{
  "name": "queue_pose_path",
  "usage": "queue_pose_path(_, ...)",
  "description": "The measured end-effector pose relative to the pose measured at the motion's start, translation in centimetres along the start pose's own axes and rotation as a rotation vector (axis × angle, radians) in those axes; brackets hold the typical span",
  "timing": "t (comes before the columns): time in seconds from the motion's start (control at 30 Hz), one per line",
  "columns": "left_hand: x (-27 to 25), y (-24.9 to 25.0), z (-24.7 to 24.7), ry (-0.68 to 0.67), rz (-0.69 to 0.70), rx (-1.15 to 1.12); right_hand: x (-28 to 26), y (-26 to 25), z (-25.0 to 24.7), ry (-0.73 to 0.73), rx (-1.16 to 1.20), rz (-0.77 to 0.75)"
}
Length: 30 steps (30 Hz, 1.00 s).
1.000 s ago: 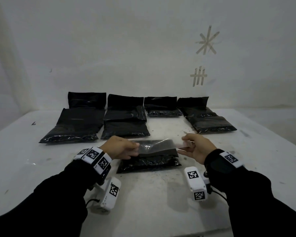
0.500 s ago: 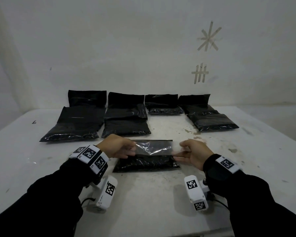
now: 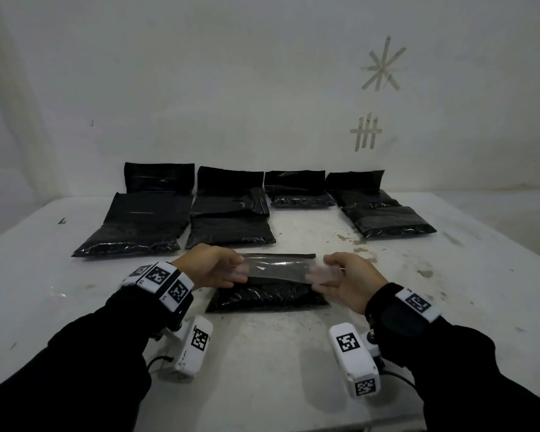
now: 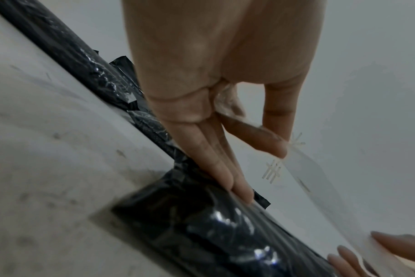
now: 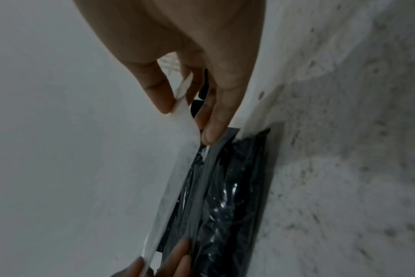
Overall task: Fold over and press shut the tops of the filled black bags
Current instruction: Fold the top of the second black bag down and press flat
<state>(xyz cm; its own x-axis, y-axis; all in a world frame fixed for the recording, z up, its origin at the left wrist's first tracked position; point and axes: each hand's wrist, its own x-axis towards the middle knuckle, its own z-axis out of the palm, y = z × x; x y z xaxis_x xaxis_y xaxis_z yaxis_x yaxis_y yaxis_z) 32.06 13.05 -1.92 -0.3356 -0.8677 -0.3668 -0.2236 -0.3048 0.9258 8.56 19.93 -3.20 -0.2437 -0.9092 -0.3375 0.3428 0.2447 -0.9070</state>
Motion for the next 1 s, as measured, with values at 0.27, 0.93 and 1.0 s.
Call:
queue_pose_path(0.27, -0.2, 0.2, -0.8, 0.105, 0.024, 0.287, 0.7, 0.7, 0.0, 0.008, -0.123, -0.008)
queue_pose_path(0.93, -1.4, -0.8, -1.3, 0.16, 0.028, 0.194, 0.6, 1.0, -0.2, 0.009, -0.197, -0.096)
queue_pose_path(1.0, -1.4, -1.0, -1.1, 0.186, 0.052, 0.242, 0.7, 1.0, -0.2, 0.014, -0.2, -0.105)
